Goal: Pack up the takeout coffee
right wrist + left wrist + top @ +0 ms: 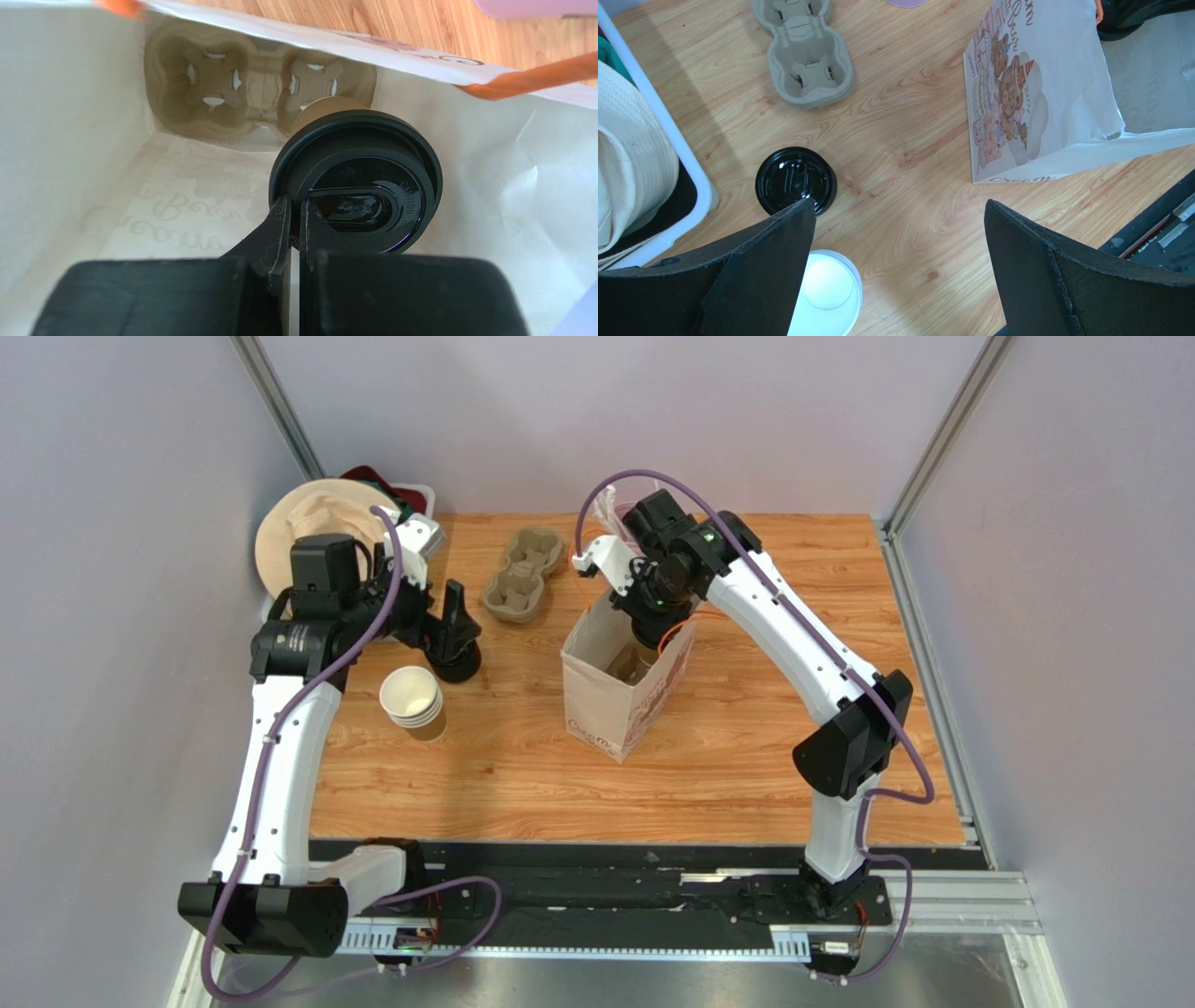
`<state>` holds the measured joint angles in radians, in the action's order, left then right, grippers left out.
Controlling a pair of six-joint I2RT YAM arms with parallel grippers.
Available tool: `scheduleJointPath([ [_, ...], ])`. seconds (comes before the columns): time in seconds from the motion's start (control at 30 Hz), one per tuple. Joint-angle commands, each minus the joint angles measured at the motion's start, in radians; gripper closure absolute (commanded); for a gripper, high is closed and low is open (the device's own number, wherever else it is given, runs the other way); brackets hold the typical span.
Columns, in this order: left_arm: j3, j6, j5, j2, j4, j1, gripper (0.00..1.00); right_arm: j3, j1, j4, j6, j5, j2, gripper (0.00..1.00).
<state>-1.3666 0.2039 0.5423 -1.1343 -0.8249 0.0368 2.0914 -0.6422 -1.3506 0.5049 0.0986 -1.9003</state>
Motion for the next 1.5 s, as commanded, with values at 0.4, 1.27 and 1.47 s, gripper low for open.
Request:
scheduleJointPath([
  [0.4, 0.000, -0.009, 0.021, 0.027, 0.032, -0.008, 0.01, 0.022, 0.024, -0.054, -0.008, 0.069, -0.062, 1.00],
  [1.27, 0.004, -0.015, 0.025, 0.034, 0.038, -0.012, 0.01, 0.180, 0.052, -0.087, -0.086, 0.082, -0.123, 1.00],
  [1.47, 0.009, -0.015, 0.027, 0.037, 0.041, -0.014, 0.01, 0.239, 0.070, -0.078, -0.117, 0.093, -0.149, 1.00],
])
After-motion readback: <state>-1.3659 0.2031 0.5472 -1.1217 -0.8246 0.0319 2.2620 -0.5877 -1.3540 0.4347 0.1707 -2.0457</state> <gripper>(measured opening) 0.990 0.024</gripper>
